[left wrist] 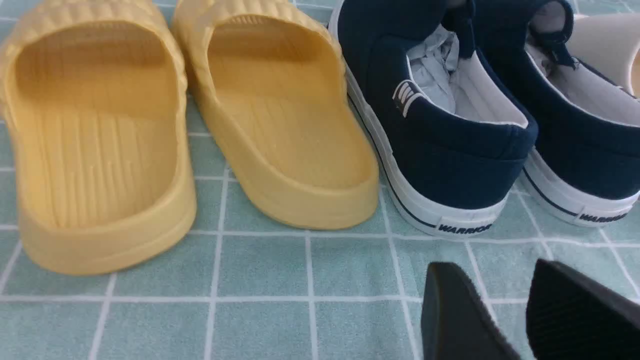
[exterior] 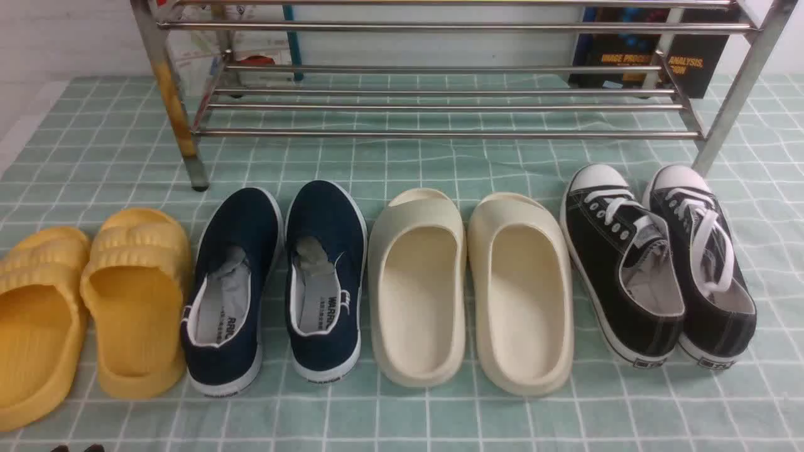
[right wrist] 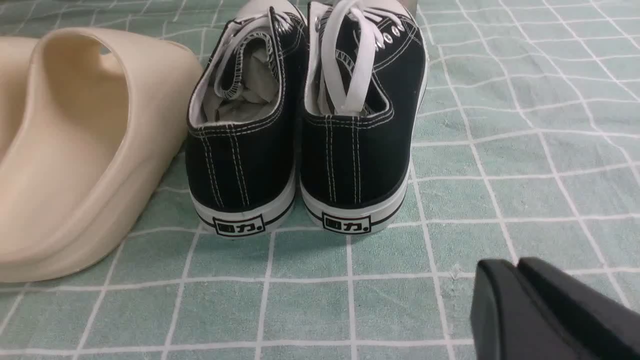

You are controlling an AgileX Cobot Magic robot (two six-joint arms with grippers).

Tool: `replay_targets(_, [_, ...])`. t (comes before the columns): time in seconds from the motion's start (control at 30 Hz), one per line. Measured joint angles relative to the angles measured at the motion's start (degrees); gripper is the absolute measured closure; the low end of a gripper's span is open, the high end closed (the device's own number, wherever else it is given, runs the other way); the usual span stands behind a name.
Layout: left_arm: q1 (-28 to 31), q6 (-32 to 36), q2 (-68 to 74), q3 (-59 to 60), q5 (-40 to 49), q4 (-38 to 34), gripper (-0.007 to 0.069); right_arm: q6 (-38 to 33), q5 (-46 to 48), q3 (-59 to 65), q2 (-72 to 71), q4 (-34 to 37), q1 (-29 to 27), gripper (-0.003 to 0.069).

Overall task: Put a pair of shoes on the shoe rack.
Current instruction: Use the left arm to grab the shoe closest to it

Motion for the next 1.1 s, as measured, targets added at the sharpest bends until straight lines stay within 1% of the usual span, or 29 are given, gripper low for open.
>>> replay_targets(0.43, [0.0,0.02,0.0,0.0,-1.11,0.0,0.0386,0.0,0.0,0.0,0.0,0.0,0.0,0.0566])
replay_targets(0.53, [0.0,0.02,0.0,0.0,-2.96,0.0,0.0386,0.0,0.0,0.0,0.0,0.0,0.0,0.0566])
replay_targets(0.63, [0.0,0.07,0.0,0.0,-10.4,0.05,0.0386,0.0,0.0,0.0,0.0,0.0,0.0,0.0562])
replay_targets(0.67, [0.0,0.07,0.0,0.0,-10.95,0.05,0.0386,0.0,0.0,0.0,0.0,0.0,0.0,0.0561])
replay_targets(0.77, [0.0,0.07,0.0,0.0,-21.91,0.05,0.0386,0.0,0.0,0.0,0.0,0.0,0.0,0.0555])
replay_targets(0.8, [0.0,0.07,0.0,0.0,-23.14,0.05,0.0386,0.0,0.0,0.0,0.0,0.0,0.0,0.0555])
replay_targets(0.83, [0.0,0.07,0.0,0.0,-27.43,0.05,0.0386,0.0,0.0,0.0,0.0,0.0,0.0,0.0552])
replay_targets(0.87, [0.0,0.07,0.0,0.0,-28.71,0.05,0.0386,0.0,0.0,0.0,0.0,0.0,0.0,0.0552])
replay_targets(0.93, [0.0,-1.25,0.0,0.0,-37.74,-0.01,0.0386,0.0,0.0,0.0,0.0,0.0,0.0,0.055])
replay_targets(0.97, [0.0,-1.79,0.0,0.0,-38.46,-0.01,0.0386,-0.06,0.0,0.0,0.0,0.0,0.0,0.055])
replay_targets(1.0, [0.0,-5.34,0.0,0.0,-44.7,-0.01,0.0386,-0.05,0.0,0.0,0.0,0.0,0.0,0.0548])
replay_targets(1.03, [0.0,-5.34,0.0,0.0,-45.57,-0.01,0.0386,-0.05,0.0,0.0,0.0,0.0,0.0,0.0548])
replay_targets(1.07, [0.0,-10.1,0.0,0.0,-53.22,-0.01,0.0386,-0.05,0.0,0.0,0.0,0.0,0.0,0.0549])
replay_targets(1.1, [0.0,-12.49,0.0,0.0,-57.32,-0.06,0.0386,-0.05,0.0,0.0,0.0,0.0,0.0,0.0549])
